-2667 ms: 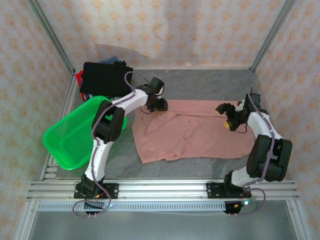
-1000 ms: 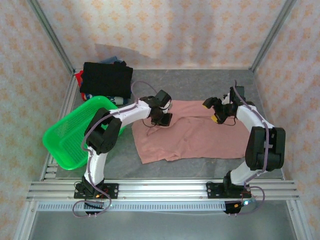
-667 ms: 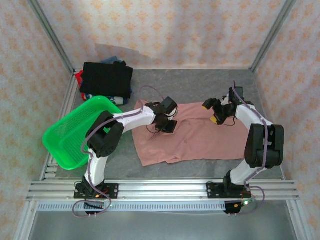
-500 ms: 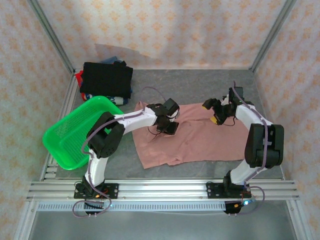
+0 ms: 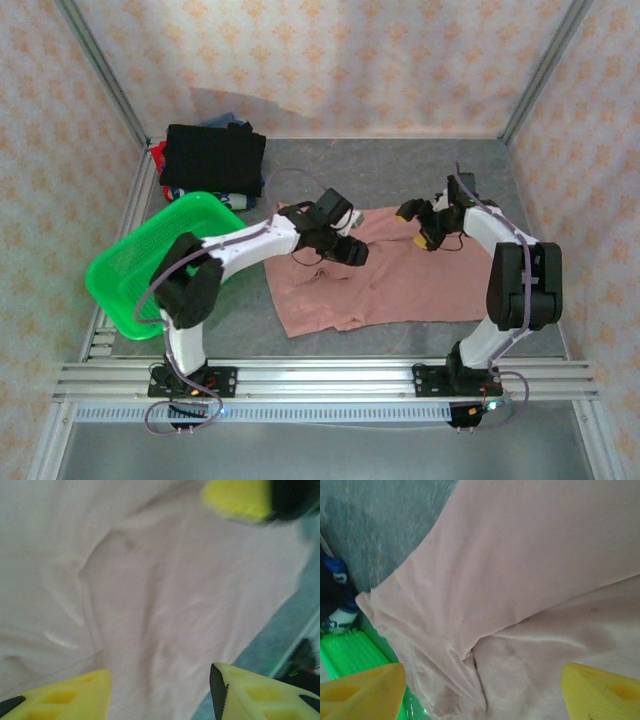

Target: Fold and stack the t-shirts

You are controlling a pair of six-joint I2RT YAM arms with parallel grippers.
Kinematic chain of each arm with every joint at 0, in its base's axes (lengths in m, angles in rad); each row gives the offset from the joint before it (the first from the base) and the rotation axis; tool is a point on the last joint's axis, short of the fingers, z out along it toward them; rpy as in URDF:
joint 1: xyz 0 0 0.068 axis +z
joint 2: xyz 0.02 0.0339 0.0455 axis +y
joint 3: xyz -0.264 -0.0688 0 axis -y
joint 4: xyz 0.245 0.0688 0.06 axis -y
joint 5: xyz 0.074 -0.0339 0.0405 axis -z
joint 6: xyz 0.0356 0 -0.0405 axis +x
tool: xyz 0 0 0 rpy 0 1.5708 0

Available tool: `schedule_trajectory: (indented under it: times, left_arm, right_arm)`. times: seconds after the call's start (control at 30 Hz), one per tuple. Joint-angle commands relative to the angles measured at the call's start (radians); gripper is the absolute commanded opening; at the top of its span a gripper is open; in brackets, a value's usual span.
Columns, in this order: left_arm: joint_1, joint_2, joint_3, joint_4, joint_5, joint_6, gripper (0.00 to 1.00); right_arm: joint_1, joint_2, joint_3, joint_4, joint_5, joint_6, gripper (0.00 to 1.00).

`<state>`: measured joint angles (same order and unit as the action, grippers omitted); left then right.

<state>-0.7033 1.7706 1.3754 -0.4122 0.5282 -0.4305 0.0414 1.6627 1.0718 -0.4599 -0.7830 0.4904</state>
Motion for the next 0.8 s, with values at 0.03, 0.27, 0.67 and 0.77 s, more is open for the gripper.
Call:
schedule_trajectory:
  times: [0.03, 0.27, 0.67, 0.77]
  left_arm:
    - [0.114, -0.056, -0.065, 0.034, -0.054, -0.119, 0.54]
    - [0.154, 0.024, -0.093, -0.054, -0.143, -0.19, 0.42]
    - [0.164, 0.037, -0.189, -0.126, -0.182, -0.24, 0.2]
    - [0.165, 0.04, -0.204, -0.122, -0.17, -0.238, 0.17]
  right_arm:
    - [0.104, 0.03, 0.034, -0.095, -0.044, 0.03, 0.78]
    - [0.246, 0.055, 0.046, -0.176, -0.09, 0.062, 0.66]
    - [0.402, 0.139, -0.004, -0.137, -0.13, 0.126, 0.52]
    - [0.413, 0.157, -0.006, -0.128, -0.117, 0.137, 0.51]
